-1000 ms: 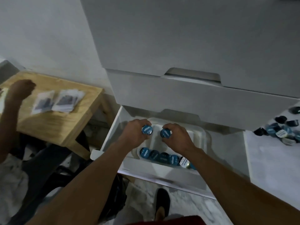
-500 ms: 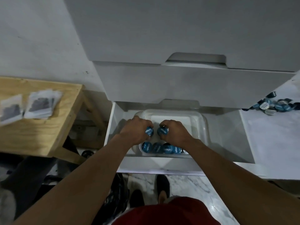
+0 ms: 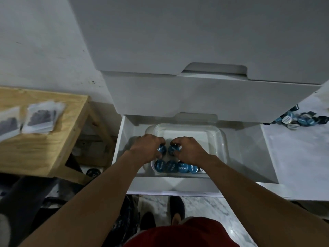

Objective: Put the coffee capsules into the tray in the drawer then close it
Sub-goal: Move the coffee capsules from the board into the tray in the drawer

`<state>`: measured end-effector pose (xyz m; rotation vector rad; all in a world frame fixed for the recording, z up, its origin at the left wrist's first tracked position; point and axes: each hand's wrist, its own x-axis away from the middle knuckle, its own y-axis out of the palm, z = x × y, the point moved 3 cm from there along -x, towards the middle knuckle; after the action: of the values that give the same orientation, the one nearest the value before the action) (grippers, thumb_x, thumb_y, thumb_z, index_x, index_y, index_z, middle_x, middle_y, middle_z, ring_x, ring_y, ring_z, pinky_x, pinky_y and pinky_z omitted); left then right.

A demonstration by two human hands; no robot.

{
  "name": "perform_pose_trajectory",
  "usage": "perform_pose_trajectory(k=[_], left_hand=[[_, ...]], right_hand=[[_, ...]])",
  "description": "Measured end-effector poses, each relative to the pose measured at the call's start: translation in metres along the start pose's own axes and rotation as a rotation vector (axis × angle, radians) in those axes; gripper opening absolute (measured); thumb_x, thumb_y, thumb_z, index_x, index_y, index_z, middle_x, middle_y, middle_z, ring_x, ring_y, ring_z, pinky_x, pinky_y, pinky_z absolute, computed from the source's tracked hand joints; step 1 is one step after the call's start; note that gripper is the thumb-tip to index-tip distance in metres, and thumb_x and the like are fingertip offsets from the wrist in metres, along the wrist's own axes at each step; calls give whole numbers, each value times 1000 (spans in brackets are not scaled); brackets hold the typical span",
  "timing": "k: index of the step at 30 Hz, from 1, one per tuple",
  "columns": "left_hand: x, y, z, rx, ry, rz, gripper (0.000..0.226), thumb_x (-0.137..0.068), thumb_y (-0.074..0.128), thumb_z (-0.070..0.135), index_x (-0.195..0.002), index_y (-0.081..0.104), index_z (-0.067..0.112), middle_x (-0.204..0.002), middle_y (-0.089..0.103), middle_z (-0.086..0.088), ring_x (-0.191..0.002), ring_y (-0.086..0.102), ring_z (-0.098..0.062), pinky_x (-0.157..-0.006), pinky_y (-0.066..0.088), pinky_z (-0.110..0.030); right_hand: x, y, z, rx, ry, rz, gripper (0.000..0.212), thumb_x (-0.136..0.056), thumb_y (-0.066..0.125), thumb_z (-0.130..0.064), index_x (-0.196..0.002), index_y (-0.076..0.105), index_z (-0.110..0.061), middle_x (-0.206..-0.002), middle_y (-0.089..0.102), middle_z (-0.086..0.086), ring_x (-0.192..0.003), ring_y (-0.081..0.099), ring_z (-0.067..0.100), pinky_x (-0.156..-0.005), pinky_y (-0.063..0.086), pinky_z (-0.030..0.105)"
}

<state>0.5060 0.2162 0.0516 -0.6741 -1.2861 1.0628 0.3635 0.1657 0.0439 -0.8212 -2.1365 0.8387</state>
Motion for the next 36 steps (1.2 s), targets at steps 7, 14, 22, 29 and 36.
perform_pose_trajectory(k=[7, 14, 22, 29, 36], left_hand=[[-2, 1, -4, 61, 4, -38, 43, -83, 68, 34, -124, 54, 32, -124, 60, -4, -107, 57, -23, -85, 45, -33], [-2, 0, -6, 98, -12, -56, 36, -81, 71, 33, -114, 57, 33, -121, 60, -3, -103, 58, -23, -88, 49, -37], [-3, 1, -6, 112, -7, -71, 30, -79, 72, 29, -107, 63, 29, -116, 60, -3, -99, 57, -21, -81, 48, -31], [-2, 2, -6, 107, 2, -55, 31, -80, 71, 29, -110, 61, 29, -118, 60, -1, -101, 57, -20, -76, 42, -27], [1, 2, -6, 93, 12, -40, 40, -83, 69, 30, -121, 57, 32, -127, 58, 1, -108, 55, -20, -80, 39, -29]], right_hand=[[-1, -1, 6, -25, 3, -8, 41, -82, 70, -14, -122, 60, -15, -119, 62, 10, -98, 60, 24, -81, 45, 24], [-2, -1, 9, -77, 5, -29, 39, -78, 74, -17, -116, 65, -15, -109, 67, 9, -84, 60, 17, -74, 45, 23], [-3, 2, 7, -47, -14, -33, 30, -81, 71, -17, -111, 68, -14, -104, 70, 9, -85, 62, 16, -74, 44, 21], [-3, 4, 7, -37, -24, -40, 31, -82, 70, -13, -113, 68, -13, -107, 69, 10, -92, 64, 20, -76, 45, 21], [-6, 5, 10, -43, -29, -78, 34, -82, 71, -13, -115, 65, -13, -108, 68, 10, -85, 61, 17, -73, 46, 22]])
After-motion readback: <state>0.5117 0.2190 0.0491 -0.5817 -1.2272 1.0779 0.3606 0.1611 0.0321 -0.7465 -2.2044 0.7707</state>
